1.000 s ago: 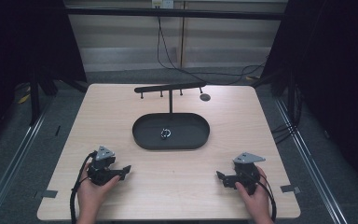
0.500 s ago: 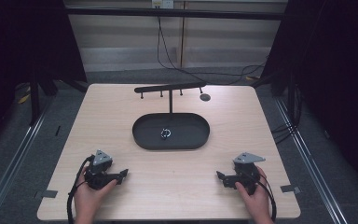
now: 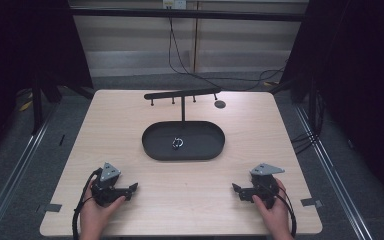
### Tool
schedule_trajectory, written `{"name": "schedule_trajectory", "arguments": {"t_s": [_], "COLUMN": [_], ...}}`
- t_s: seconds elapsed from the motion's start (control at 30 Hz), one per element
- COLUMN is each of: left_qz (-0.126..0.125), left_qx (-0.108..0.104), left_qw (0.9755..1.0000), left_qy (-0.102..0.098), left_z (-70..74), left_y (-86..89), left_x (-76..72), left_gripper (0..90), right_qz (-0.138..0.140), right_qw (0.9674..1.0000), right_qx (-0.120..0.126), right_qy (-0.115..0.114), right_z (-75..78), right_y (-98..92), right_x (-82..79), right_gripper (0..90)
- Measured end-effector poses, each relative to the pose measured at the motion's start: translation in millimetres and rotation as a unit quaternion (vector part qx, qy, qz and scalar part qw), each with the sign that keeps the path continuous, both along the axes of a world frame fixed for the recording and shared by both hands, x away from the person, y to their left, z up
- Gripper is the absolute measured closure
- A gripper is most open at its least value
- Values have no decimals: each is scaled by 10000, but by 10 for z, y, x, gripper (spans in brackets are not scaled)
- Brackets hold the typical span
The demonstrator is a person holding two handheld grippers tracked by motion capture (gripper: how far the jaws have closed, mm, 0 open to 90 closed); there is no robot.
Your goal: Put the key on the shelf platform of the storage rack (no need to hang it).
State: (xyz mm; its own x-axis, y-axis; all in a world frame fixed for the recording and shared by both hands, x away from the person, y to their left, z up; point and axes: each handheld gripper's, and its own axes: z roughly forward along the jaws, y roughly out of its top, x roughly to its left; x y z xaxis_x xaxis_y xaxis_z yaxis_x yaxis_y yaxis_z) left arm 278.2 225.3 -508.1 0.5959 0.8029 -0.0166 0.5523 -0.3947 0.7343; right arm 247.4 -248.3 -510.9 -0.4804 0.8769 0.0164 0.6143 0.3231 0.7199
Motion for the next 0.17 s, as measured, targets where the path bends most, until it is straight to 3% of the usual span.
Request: {"name": "schedule_trajectory", "arguments": {"t_s": [0.17], "left_qz": [-2], "left_qx": [3], "left_qw": [10000], "left_qy": [-1], "left_z": [0], "left_y": [0], "left_x": [0], "left_gripper": [205], "right_qz": [1], "right_qw": [10000], "right_qx": [-2], "right_qy": [-1], "right_z": [0], "right_y": [0], "right_x": [0], "right_gripper": [148]}}
